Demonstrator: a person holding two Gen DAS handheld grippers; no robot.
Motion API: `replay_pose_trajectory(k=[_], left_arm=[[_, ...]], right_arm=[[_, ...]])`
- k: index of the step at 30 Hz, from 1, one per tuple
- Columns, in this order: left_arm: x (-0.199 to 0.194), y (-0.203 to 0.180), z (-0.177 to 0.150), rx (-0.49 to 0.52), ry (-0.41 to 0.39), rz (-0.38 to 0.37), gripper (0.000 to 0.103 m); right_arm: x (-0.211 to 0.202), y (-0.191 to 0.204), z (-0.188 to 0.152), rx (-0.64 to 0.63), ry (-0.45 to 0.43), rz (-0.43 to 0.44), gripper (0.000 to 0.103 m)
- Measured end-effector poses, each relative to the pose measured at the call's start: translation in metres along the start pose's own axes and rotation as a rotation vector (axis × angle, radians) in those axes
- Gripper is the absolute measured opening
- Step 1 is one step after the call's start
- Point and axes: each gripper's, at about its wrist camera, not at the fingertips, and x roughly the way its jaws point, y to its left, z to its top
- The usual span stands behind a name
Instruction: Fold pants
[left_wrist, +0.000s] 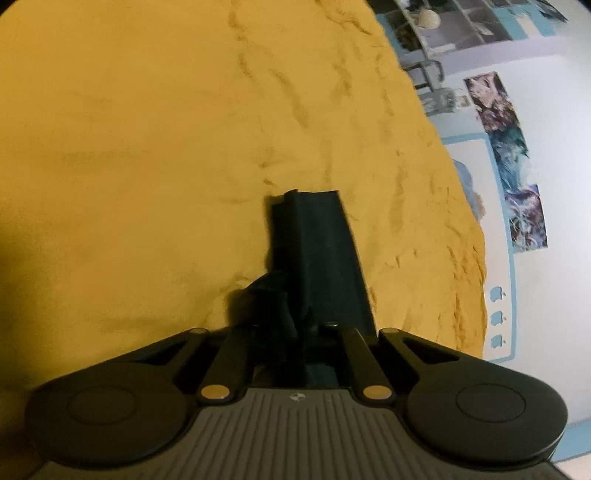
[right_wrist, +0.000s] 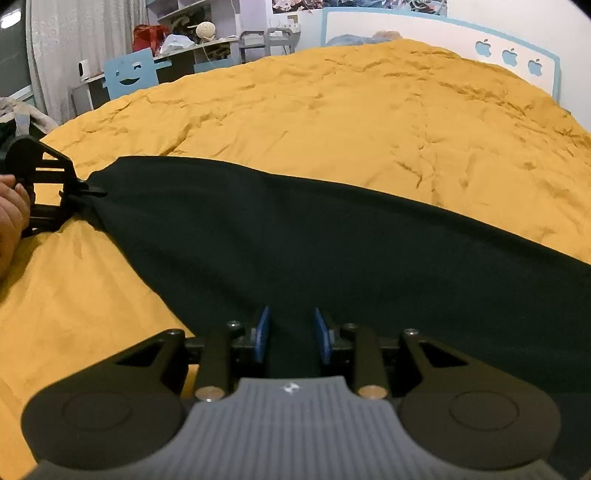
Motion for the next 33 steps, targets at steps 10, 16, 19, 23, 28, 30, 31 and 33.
replay_pose_trajectory(k=[10, 16, 19, 23, 28, 30, 31, 33], left_arm=[[-0.040, -0.098, -0.033, 0.432, -0.082, -0.123, 0.006], [-0.055, -0.168, -0.123, 0.846, -0.044, -0.199, 0.006], [-0.053, -0.186, -0.180, 1.019, -0.001, -0.234, 0.006], [-0.043, -0.195, -0.254, 1.223, 0.061, -0.255, 0.006], [-0.005, -0.177, -0.337, 1.444, 0.228, -0.195, 0.018], [0.008, -0.161, -0.363, 1.556, 0.283, -0.150, 0.026], [0.012, -0.156, -0.371, 1.594, 0.305, -0.124, 0.028], [0.009, -0.146, -0.378, 1.626, 0.328, -0.112, 0.029]], right_arm=[[-0.035, -0.029, -0.003, 0.118, -0.047, 0.021, 0.023], [-0.082, -0.067, -0.014, 0.230, -0.117, -0.012, 0.023], [-0.109, -0.087, -0.022, 0.277, -0.154, -0.045, 0.024], [-0.142, -0.113, -0.037, 0.342, -0.189, -0.091, 0.024], [-0.161, -0.134, -0.053, 0.397, -0.199, -0.126, 0.024], [-0.163, -0.140, -0.059, 0.419, -0.194, -0.134, 0.024], [-0.164, -0.144, -0.063, 0.430, -0.191, -0.134, 0.024], [-0.163, -0.146, -0.066, 0.437, -0.187, -0.133, 0.024]])
